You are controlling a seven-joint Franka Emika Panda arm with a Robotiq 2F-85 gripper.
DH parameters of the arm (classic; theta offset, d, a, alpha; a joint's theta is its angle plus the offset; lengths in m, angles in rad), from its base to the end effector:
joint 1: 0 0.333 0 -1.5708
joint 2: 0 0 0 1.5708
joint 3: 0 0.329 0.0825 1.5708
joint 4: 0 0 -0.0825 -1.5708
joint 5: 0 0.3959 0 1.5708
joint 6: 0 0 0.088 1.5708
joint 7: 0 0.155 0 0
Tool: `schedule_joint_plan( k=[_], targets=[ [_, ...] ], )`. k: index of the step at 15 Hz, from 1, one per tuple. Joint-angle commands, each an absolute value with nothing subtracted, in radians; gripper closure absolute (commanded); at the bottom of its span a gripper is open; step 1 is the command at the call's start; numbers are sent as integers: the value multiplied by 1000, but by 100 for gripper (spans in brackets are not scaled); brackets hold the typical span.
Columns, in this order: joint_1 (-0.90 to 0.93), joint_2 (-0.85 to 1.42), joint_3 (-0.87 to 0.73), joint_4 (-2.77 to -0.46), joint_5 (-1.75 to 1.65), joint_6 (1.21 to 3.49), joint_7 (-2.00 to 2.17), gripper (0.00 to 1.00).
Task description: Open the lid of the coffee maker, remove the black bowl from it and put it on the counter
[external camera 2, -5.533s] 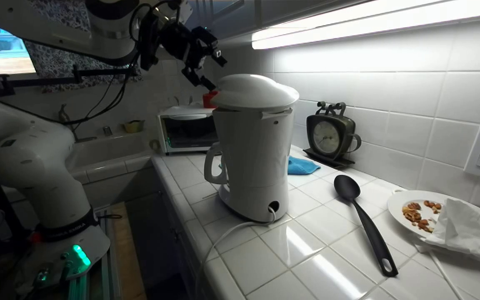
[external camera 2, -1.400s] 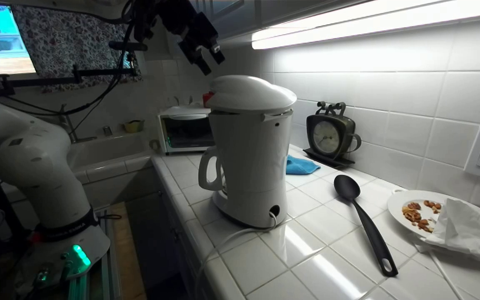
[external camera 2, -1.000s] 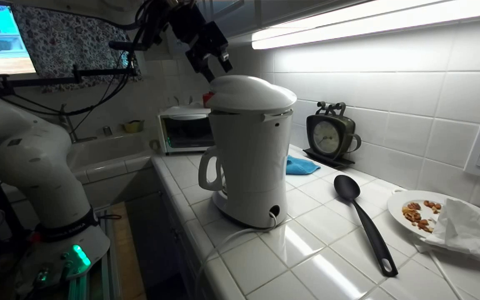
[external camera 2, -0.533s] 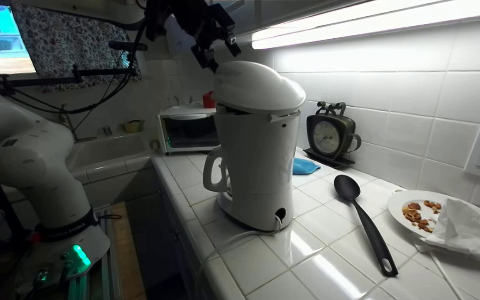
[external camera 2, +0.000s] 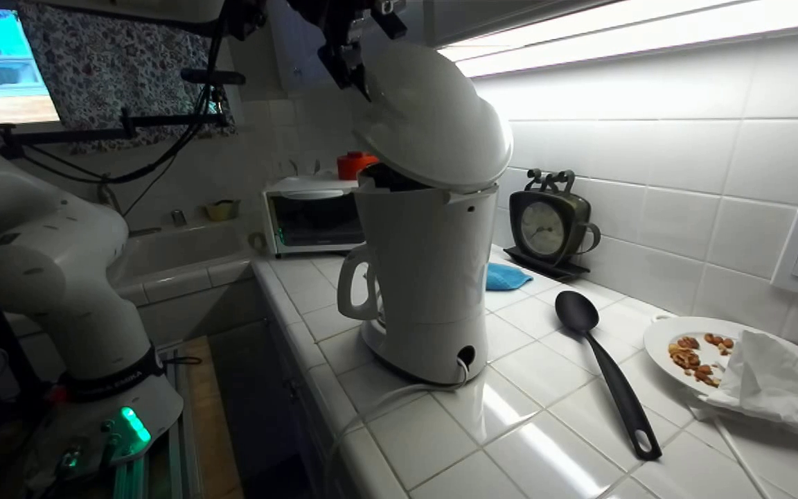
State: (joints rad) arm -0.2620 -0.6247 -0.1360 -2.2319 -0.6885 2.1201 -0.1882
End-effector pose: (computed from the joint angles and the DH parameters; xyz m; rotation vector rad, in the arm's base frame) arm 0.3698 -0.2295 0.6367 2.4117 0.0086 0.3948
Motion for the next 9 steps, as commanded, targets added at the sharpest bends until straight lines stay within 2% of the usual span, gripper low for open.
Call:
schedule_joint_plan(
  k=[1, 9],
  targets=[
    [-275, -631, -165, -2211, -748, 2129, -164, 0],
    [-300, -627, -246, -2170, -775, 2181, -166, 0]
  ],
)
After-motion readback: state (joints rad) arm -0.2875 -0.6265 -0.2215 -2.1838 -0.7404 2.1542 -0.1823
